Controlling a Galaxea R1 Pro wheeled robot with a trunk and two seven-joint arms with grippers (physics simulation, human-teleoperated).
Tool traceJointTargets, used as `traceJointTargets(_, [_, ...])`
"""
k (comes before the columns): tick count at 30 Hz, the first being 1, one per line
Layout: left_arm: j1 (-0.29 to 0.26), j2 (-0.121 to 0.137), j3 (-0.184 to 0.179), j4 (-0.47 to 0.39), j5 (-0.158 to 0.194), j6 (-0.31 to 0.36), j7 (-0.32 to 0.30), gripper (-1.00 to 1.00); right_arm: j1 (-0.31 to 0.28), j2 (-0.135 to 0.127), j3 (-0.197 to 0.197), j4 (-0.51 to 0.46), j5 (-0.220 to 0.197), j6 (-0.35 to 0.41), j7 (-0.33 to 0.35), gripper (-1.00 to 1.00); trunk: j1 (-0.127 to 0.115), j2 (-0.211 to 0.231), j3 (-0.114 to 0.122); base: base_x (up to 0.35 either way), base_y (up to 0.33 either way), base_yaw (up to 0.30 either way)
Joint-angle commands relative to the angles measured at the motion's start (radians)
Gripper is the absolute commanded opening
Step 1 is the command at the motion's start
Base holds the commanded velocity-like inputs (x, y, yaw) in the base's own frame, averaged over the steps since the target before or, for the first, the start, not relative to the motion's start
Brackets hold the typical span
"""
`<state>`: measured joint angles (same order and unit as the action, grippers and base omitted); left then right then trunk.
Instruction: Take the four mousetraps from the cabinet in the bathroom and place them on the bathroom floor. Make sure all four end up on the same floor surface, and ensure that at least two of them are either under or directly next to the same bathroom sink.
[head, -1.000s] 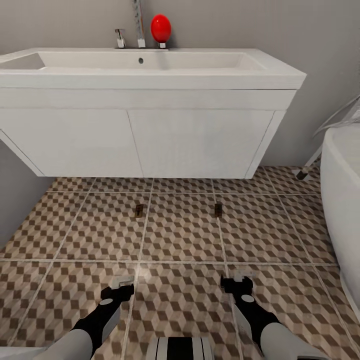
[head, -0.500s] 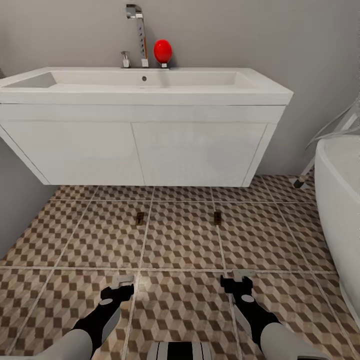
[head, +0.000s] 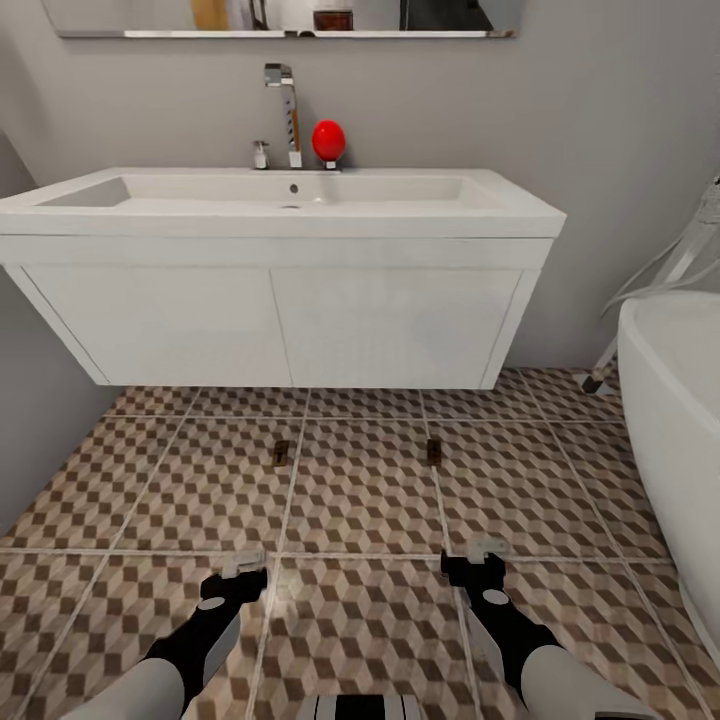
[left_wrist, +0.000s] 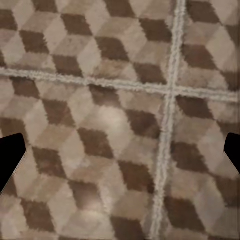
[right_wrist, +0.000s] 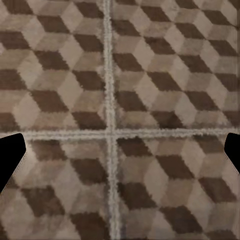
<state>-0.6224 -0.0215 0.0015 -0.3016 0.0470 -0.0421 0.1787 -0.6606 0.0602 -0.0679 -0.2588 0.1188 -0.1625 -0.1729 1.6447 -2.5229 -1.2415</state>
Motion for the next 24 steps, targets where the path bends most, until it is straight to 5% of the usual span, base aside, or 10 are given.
traceJointTargets(1, [0.0, 0.0, 0.0, 0.001, 0.005, -0.004, 0.002, 1.0, -0.001, 0.001, -0.007, 0.001, 0.01, -0.003, -0.002, 1.0, -0.001, 0.0, 0.003, 0.0, 0.0, 0.0])
traceJointTargets(24, [0.0, 0.001, 0.002, 0.001, 0.005, -0.004, 0.002, 1.0, -0.001, -0.002, -0.007, 0.001, 0.01, 0.01, -0.003, 1.0, -0.011, 0.005, 0.092, 0.0, 0.0, 0.0])
